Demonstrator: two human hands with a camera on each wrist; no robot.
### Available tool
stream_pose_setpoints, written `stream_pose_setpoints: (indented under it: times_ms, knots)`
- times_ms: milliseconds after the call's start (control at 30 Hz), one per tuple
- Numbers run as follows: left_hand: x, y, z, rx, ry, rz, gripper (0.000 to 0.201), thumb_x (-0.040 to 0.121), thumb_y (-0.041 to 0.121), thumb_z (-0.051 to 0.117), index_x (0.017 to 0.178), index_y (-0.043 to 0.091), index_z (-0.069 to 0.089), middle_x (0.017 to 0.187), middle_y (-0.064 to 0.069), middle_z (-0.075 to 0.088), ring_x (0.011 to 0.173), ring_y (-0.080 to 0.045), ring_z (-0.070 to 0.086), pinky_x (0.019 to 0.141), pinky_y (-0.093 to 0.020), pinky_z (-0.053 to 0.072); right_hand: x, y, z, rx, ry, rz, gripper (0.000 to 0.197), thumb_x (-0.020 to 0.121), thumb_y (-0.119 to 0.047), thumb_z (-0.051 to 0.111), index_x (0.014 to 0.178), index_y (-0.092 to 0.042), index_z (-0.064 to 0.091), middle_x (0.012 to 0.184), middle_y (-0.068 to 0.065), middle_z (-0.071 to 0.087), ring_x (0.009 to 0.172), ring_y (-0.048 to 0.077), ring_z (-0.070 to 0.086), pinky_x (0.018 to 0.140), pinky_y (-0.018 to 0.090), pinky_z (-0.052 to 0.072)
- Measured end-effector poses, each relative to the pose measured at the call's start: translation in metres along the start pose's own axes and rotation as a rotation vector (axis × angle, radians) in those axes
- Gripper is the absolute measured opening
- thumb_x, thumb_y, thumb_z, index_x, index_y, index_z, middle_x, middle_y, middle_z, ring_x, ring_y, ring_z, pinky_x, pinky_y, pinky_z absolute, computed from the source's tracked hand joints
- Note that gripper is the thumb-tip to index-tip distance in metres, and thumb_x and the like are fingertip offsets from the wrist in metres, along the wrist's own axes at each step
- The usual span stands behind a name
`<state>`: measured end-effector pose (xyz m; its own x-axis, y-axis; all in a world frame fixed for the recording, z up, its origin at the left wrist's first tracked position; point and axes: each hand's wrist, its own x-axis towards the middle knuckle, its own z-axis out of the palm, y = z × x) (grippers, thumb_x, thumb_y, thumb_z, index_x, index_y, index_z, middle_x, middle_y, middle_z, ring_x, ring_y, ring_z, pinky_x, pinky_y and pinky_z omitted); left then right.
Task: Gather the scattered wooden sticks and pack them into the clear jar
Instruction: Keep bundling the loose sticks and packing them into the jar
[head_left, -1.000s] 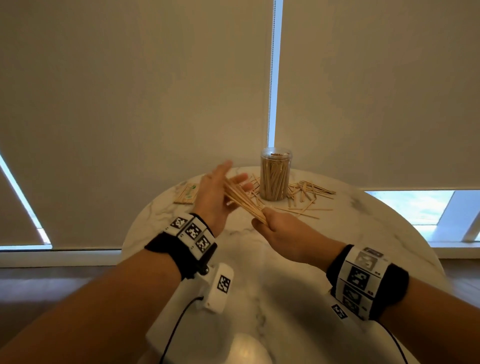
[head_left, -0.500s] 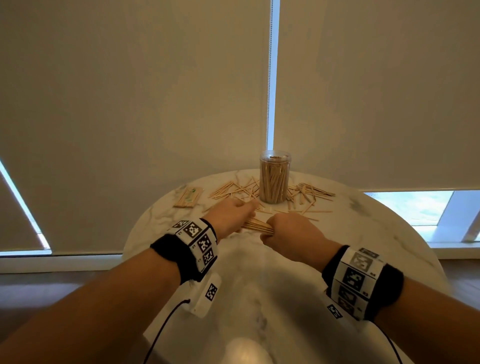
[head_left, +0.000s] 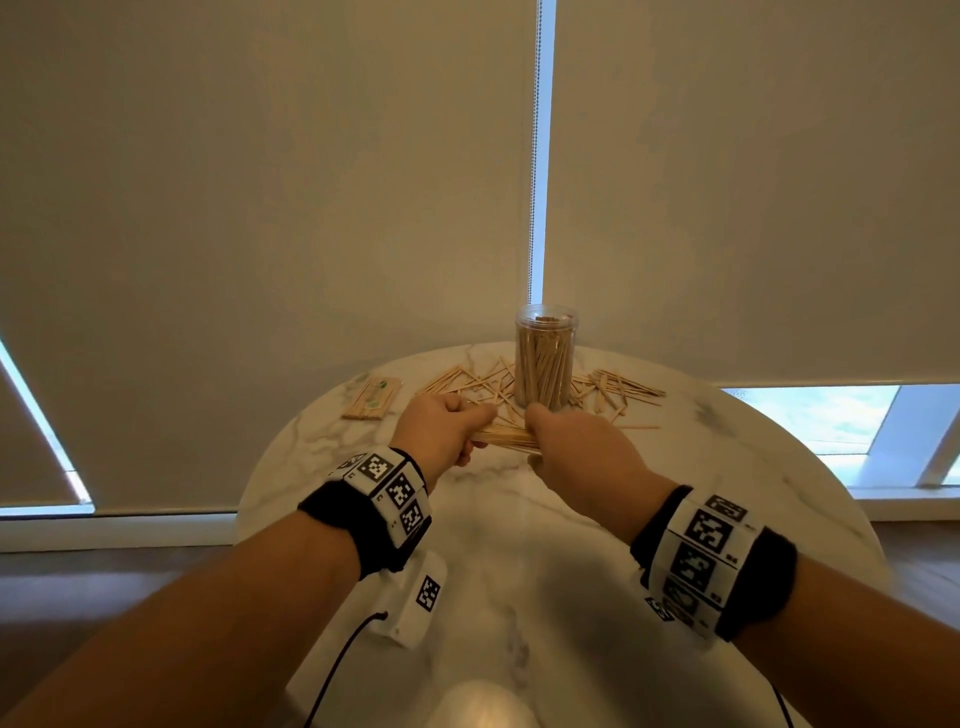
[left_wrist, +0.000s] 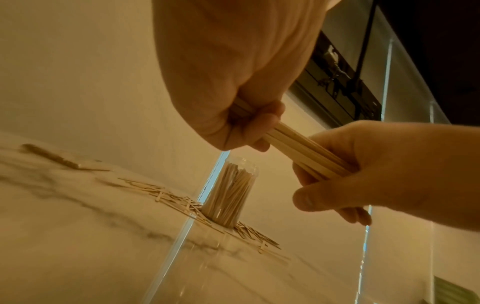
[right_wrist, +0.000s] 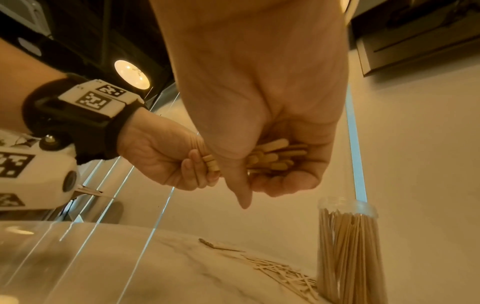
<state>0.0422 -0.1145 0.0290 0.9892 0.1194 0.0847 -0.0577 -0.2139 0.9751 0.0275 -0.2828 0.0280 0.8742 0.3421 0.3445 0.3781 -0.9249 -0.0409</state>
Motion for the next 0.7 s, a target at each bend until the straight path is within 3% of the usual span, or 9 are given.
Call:
stream_pose_setpoints:
  times_ms: [133, 233, 333, 433, 533, 600, 700]
  knots:
    - [0.001, 0.0, -0.003, -0.153, 0.017, -0.107, 0.024, 0.089, 0.021, 0.074, 0.075, 0.002, 0.066, 0.066, -0.015, 0.066, 0.039, -0.01, 0.043, 0.042, -0.019, 0.042, 0.0, 0.002, 0.0, -0.035, 0.059, 0.012, 0.01, 0.098, -0.024, 0.051, 0.107, -0.017, 0.051, 0.083, 0.0, 0.054, 0.074, 0.022, 0.059, 0.061, 0.033, 0.048]
    - [-0.004, 0.004, 0.002, -0.189, -0.036, -0.147, 0.024, 0.095, 0.025, 0.067, 0.091, 0.001, 0.07, 0.07, -0.013, 0.069, 0.045, -0.013, 0.052, 0.048, -0.025, 0.05, 0.003, -0.003, -0.003, -0.071, 0.057, 0.036, 0.013, 0.099, -0.025, 0.05, 0.104, -0.016, 0.058, 0.091, 0.002, 0.06, 0.079, 0.022, 0.061, 0.066, 0.033, 0.049]
    - [-0.008, 0.005, 0.003, -0.212, -0.085, -0.154, 0.029, 0.098, 0.028, 0.06, 0.098, 0.001, 0.07, 0.075, -0.015, 0.072, 0.05, -0.016, 0.059, 0.052, -0.028, 0.054, 0.004, -0.007, -0.007, -0.147, 0.07, -0.005, 0.017, 0.1, -0.028, 0.048, 0.1, -0.016, 0.061, 0.086, 0.001, 0.059, 0.076, 0.021, 0.061, 0.064, 0.032, 0.047]
    - [-0.011, 0.003, 0.003, -0.224, -0.081, -0.137, 0.031, 0.098, 0.029, 0.059, 0.096, 0.001, 0.071, 0.082, -0.015, 0.075, 0.061, -0.02, 0.067, 0.057, -0.03, 0.058, 0.003, -0.009, -0.011, -0.193, 0.052, -0.047, 0.022, 0.1, -0.032, 0.045, 0.094, -0.018, 0.061, 0.07, -0.003, 0.048, 0.066, 0.02, 0.057, 0.06, 0.033, 0.048]
    - [-0.007, 0.004, 0.005, -0.248, -0.037, -0.15, 0.032, 0.096, 0.034, 0.06, 0.088, 0.006, 0.072, 0.089, -0.012, 0.076, 0.077, -0.023, 0.073, 0.06, -0.031, 0.059, 0.004, -0.01, -0.012, -0.176, 0.002, -0.025, 0.023, 0.099, -0.029, 0.046, 0.094, -0.016, 0.063, 0.067, -0.002, 0.045, 0.065, 0.02, 0.055, 0.059, 0.033, 0.048]
    - [-0.005, 0.004, 0.006, -0.139, -0.06, -0.138, 0.035, 0.095, 0.039, 0.062, 0.089, 0.005, 0.071, 0.082, -0.013, 0.076, 0.06, -0.02, 0.069, 0.049, -0.026, 0.053, 0.005, -0.009, -0.009, -0.144, -0.018, -0.001, 0.02, 0.098, -0.028, 0.048, 0.098, -0.015, 0.063, 0.071, -0.001, 0.048, 0.067, 0.02, 0.054, 0.058, 0.031, 0.047]
    - [-0.002, -0.001, 0.003, 0.029, -0.096, -0.1, 0.032, 0.091, 0.039, 0.068, 0.079, 0.01, 0.07, 0.067, -0.012, 0.071, 0.04, -0.013, 0.047, 0.04, -0.02, 0.036, 0.008, -0.005, -0.003, -0.04, -0.031, -0.029, 0.021, 0.095, -0.033, 0.056, 0.106, -0.016, 0.06, 0.085, 0.001, 0.059, 0.078, 0.021, 0.059, 0.065, 0.033, 0.051]
